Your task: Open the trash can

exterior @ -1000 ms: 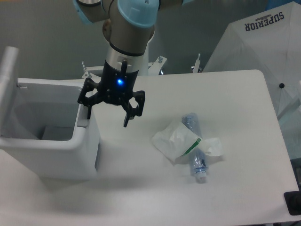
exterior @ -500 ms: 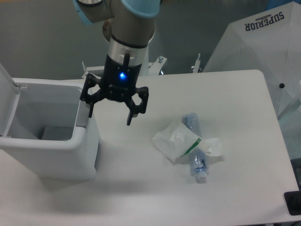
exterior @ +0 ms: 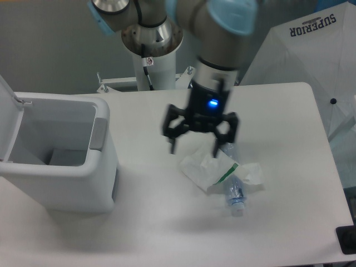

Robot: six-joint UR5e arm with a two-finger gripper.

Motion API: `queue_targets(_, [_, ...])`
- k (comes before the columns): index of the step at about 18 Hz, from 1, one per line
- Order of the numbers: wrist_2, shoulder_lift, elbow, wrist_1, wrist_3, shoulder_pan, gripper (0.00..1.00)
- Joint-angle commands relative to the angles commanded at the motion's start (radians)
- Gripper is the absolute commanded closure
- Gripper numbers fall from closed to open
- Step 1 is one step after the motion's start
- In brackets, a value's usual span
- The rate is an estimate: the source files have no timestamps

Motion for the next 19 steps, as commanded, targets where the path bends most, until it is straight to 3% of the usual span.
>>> queue_targets(5, [0.182,-0.089,0.022,0.047,0.113,0.017,0.0])
queue_targets(10, [0.247,-0.16,0.051,0.072,0.449,0.038,0.0])
queue_targets(19, [0.385,-0.187,0.058,0.074,0.736,0.068,0.0])
